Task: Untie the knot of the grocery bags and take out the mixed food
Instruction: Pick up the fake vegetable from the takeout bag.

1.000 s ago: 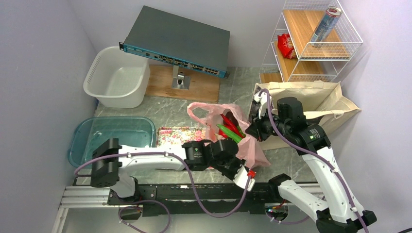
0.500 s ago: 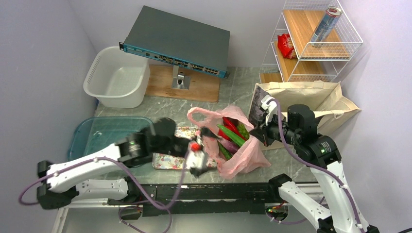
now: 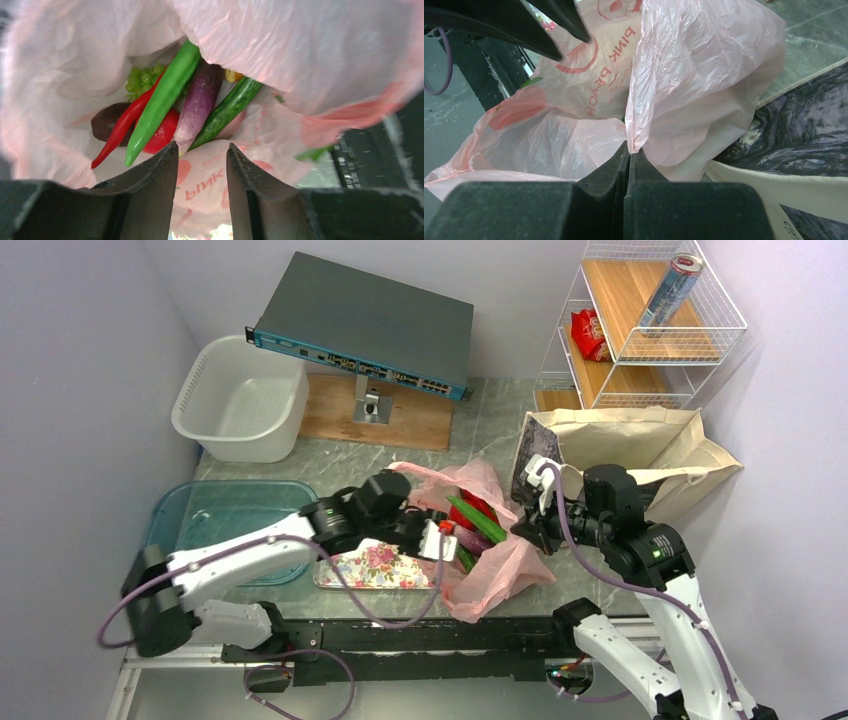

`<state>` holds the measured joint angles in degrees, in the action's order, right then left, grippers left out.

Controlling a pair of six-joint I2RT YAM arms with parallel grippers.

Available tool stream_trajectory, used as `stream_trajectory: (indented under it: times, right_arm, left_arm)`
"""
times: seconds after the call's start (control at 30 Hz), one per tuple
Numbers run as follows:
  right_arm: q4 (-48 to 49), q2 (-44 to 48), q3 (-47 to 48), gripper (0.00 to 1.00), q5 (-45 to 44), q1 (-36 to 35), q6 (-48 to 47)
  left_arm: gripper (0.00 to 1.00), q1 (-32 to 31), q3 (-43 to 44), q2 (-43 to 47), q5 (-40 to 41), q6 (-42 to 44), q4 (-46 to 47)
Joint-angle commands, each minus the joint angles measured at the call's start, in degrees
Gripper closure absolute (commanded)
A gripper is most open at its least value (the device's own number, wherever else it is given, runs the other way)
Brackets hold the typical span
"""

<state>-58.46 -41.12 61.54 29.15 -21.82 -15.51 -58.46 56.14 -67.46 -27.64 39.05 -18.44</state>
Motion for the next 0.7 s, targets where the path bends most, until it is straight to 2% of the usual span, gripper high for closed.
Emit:
stream_trajectory:
  times: [0.0, 0.17, 0.23, 0.4, 0.53, 0.67]
  right_arm:
    - [0.6, -2.1, 0.0, 1.0, 1.1, 0.0, -2.8]
    - [0.9, -2.8, 0.3, 1.0, 1.1, 0.0, -3.1]
    - [1.1, -2.8, 0.2, 1.0, 0.9, -0.1, -3.1]
    - [0.3, -3.6, 1.6, 1.0, 0.7, 0.0, -3.6]
    - [0.4, -4.0, 2.6, 1.0, -0.2, 0.0, -3.2]
    - [0.5, -4.0, 2.8, 1.0, -0.5, 0.0, -2.9]
  left_arm:
    - [0.56, -0.4, 4.4, -8.9, 3.1, 9.7, 5.4]
    - [0.38, 0.4, 3.7, -16.7, 3.4, 16.3, 13.1]
    - [0.34, 0.4, 4.0, -19.3, 3.3, 18.6, 17.3]
    - [0.35, 0.4, 10.6, -27.1, 2.3, 21.8, 15.6]
    - [0.35, 0.4, 12.0, -32.3, 3.9, 26.4, 17.9]
    - [0.35, 0.5, 15.6, -37.3, 5.3, 28.5, 16.2]
